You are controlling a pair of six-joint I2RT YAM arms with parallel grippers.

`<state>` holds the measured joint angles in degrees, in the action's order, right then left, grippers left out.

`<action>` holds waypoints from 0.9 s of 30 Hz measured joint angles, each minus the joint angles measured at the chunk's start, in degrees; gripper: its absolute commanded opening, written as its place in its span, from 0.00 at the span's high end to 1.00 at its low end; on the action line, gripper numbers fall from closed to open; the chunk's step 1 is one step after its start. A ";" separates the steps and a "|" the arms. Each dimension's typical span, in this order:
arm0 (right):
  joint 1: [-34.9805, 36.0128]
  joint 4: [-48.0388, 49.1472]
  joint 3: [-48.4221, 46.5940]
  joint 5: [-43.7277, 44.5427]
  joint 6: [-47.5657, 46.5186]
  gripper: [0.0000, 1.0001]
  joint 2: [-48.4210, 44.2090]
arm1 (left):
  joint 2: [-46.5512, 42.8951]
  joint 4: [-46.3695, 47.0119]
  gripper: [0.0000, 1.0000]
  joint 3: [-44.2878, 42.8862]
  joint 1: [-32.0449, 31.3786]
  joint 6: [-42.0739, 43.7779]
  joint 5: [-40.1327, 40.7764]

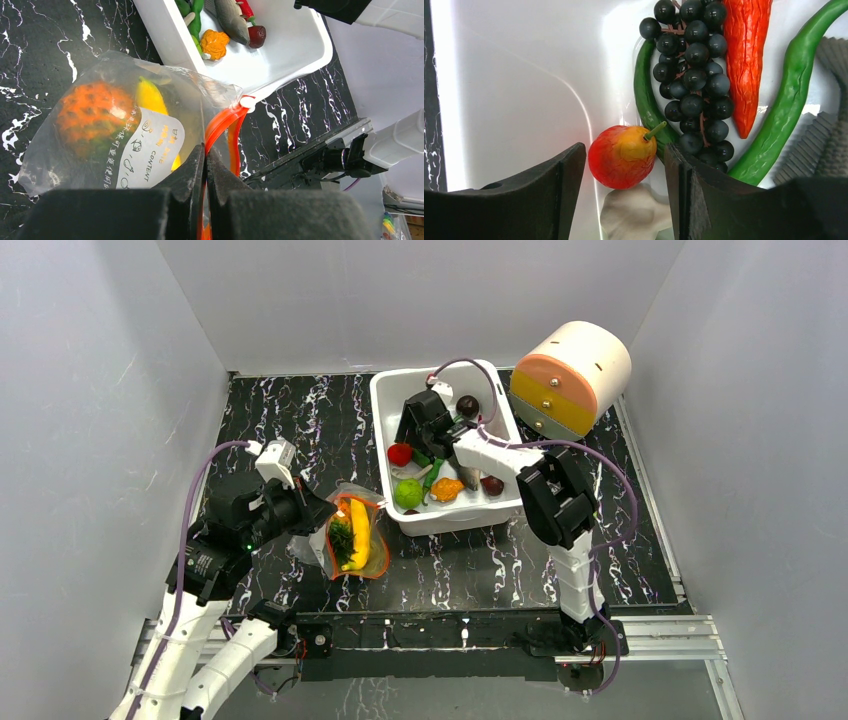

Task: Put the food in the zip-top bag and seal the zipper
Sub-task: Pick up the fake fruit from the bin.

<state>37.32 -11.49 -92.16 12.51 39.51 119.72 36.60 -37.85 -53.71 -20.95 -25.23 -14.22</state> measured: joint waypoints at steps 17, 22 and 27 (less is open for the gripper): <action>0.00 1.86 0.00 -1.99 3.69 0.57 3.56 | -0.24 -1.29 1.00 -1.31 0.00 0.76 0.04; -0.07 3.06 0.00 -1.81 2.47 0.75 3.61 | -0.26 -1.57 1.00 -1.40 0.00 0.76 0.04; -0.22 5.27 1.03 -1.88 0.11 0.79 3.34 | -0.33 -1.73 1.00 -1.55 0.00 0.76 0.04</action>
<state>37.10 -6.22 -91.13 10.63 39.62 123.07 36.27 -39.57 -55.27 -20.95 -24.47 -14.17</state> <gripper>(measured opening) 0.332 0.010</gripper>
